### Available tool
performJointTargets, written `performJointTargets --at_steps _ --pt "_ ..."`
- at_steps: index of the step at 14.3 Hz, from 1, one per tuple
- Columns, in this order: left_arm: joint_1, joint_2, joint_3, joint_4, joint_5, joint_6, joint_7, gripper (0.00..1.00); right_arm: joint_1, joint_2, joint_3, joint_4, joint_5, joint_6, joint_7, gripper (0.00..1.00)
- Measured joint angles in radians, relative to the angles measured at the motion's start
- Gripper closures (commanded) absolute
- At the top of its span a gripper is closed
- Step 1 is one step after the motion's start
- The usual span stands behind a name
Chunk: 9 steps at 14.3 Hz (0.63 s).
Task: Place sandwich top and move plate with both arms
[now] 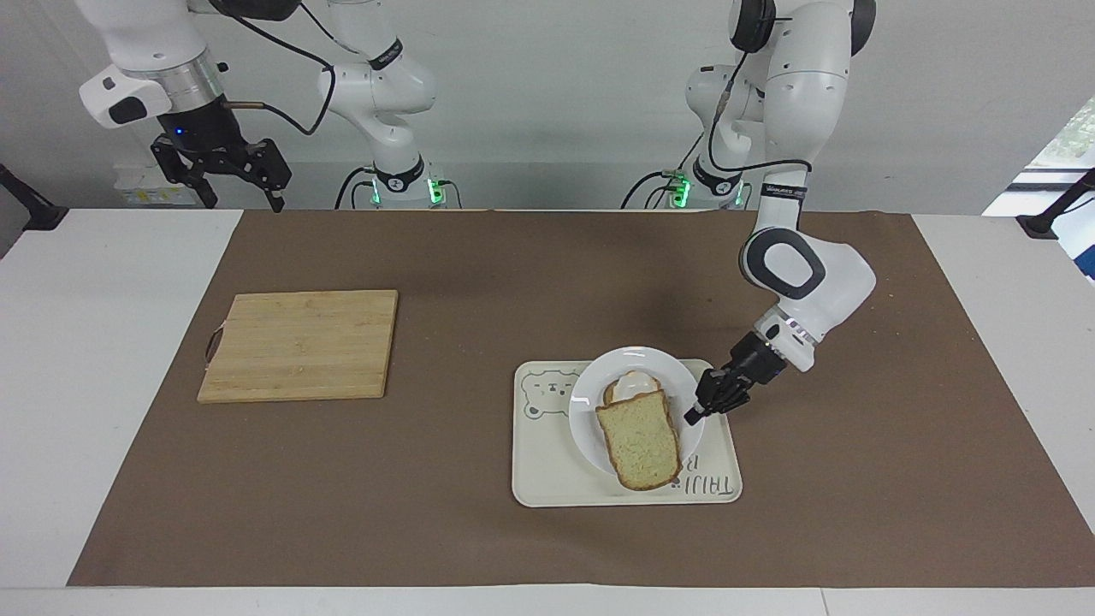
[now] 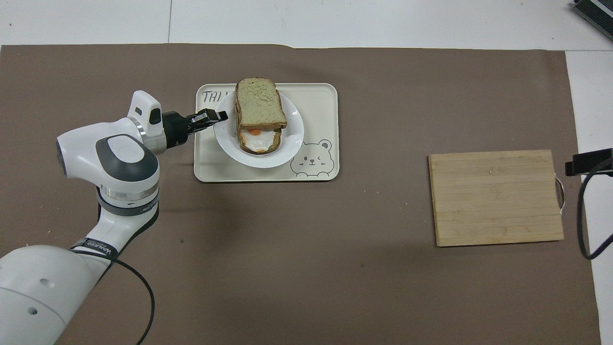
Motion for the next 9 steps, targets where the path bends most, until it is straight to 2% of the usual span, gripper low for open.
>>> performJointTargets --at_steps 4,5,8,9 --pt "-0.002 0.026 -0.023 0.029 0.0 0.017 -0.006 1.0 0.0 0.0 0.0 0.0 0.0 0.0 0.0 0.0" --pt "-0.002 0.026 -0.023 0.029 0.0 0.019 -0.017 0.93 0.0 0.0 0.0 0.0 0.0 0.0 0.0 0.0" --pt "-0.001 0.025 -0.02 0.03 0.0 0.022 -0.058 0.55 0.0 0.0 0.0 0.0 0.0 0.0 0.0 0.0" --pt "-0.001 0.021 -0.019 0.03 0.0 0.022 -0.065 0.47 0.0 0.0 0.0 0.0 0.0 0.0 0.0 0.0"
